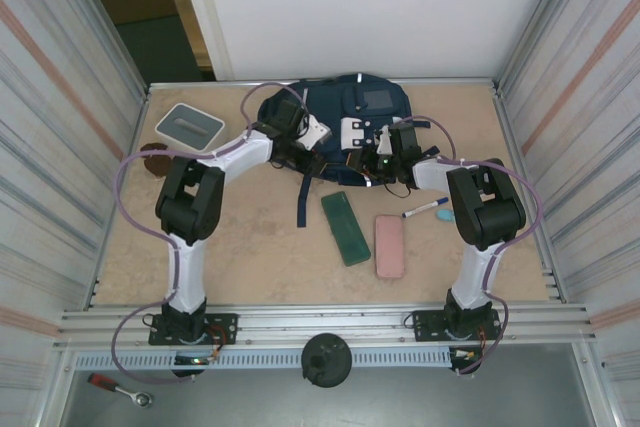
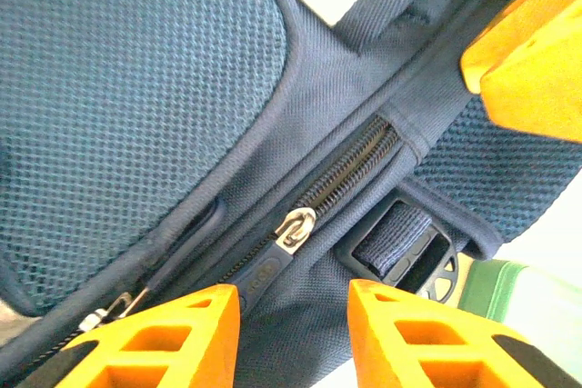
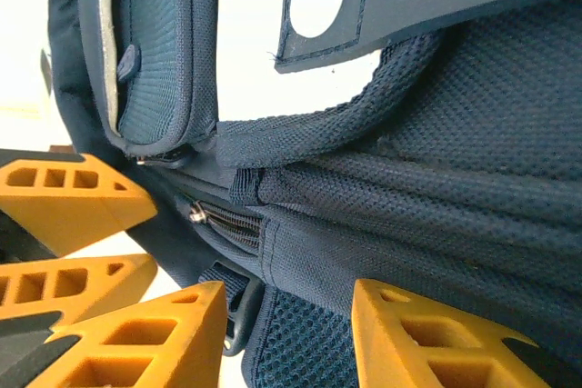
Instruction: Pack books, pencil case, and school supplies into a backpack
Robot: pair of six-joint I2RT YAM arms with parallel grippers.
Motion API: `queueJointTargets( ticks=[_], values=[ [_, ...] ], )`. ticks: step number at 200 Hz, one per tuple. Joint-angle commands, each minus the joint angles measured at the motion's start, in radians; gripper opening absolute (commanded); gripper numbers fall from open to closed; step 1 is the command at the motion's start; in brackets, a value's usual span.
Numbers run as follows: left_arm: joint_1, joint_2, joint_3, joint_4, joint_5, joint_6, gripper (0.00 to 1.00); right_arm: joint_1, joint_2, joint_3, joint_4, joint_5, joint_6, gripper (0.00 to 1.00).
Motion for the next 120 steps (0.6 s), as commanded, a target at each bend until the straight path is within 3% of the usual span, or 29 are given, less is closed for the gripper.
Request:
queueJointTargets(
  ticks=[1,53,120],
  values=[
    [0.0,-0.054,-0.014,0.017,0.024,-0.017,0.36,-0.01,0.046,-0.016,-0.07,0.02,-0.012,0.41],
    [-0.013,0.021,0.046,-0.045,-0.104,0.02,0.41,-0.009,0.053,-0.004,-0.075,0.016,-0.012,0.4],
    [-0.044,0.118,0.095,-0.088,-0.153,0.069,0.43,-0.01,0.06,-0.001,-0.078,0.01,-0.012,0.41]
  ],
)
